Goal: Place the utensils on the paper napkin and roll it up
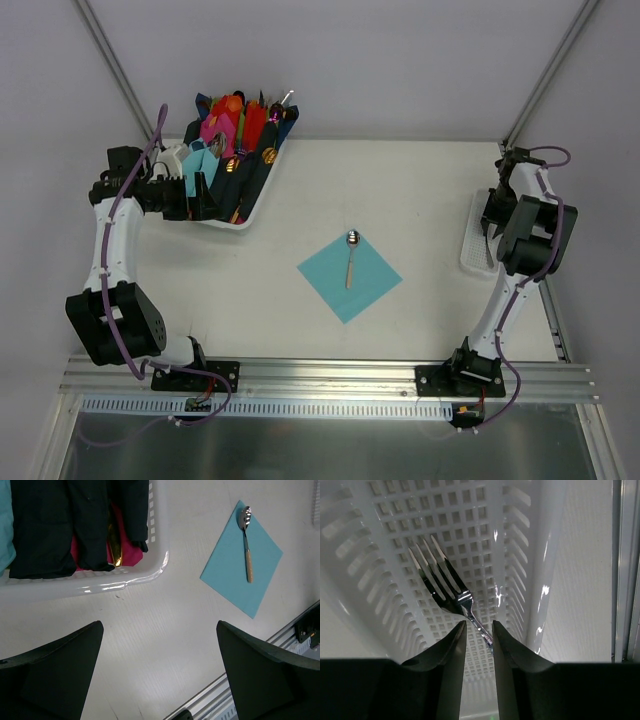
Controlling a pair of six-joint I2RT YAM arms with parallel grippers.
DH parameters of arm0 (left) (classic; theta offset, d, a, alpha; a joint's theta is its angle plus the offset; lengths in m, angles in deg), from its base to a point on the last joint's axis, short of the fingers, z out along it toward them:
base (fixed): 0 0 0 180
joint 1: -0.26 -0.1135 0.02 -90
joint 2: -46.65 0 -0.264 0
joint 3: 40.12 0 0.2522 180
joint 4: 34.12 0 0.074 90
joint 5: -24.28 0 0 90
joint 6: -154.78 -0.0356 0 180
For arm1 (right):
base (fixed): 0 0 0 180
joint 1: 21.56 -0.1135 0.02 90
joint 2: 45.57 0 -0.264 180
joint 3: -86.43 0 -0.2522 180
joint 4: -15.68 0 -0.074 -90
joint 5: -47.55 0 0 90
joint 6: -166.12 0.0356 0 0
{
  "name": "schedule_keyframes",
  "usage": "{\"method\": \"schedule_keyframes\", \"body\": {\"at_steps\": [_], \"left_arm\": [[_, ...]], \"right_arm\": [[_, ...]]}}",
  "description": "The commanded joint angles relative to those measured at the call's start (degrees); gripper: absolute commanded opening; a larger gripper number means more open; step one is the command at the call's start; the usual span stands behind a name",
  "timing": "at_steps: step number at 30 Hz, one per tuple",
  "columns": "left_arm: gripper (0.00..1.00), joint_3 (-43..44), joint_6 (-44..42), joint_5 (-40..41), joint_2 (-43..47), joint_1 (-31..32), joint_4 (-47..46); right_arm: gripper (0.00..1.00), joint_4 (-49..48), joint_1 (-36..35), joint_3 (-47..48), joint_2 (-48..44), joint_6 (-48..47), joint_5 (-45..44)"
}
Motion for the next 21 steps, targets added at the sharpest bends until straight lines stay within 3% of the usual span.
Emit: {"method": "schedule_keyframes", "body": {"at_steps": [1, 7, 17, 21], "left_arm": [[0.99, 1.2, -0.2, -2.5, -0.4, -0.6, -0.2], [0.99, 1.7, 0.7, -2.7, -1.8, -0.6, -0.1], [0.99, 3.1, 0.9, -2.0, -1.4, -0.6, -0.2], [0.99, 3.6, 1.0, -1.5, 0.5, -0.6, -0.3]], "right_arm": [[0.31, 0.5, 0.4, 2.2, 0.6, -1.7, -0.1], [0.29, -0.4, 0.3, 0.9, 2.0, -2.1, 0.3], [0.01, -1.3, -1.0, 0.2, 0.5, -3.2, -0.5], [0.0, -1.2, -1.1, -0.3, -2.8, -3.3, 0.2]]}}
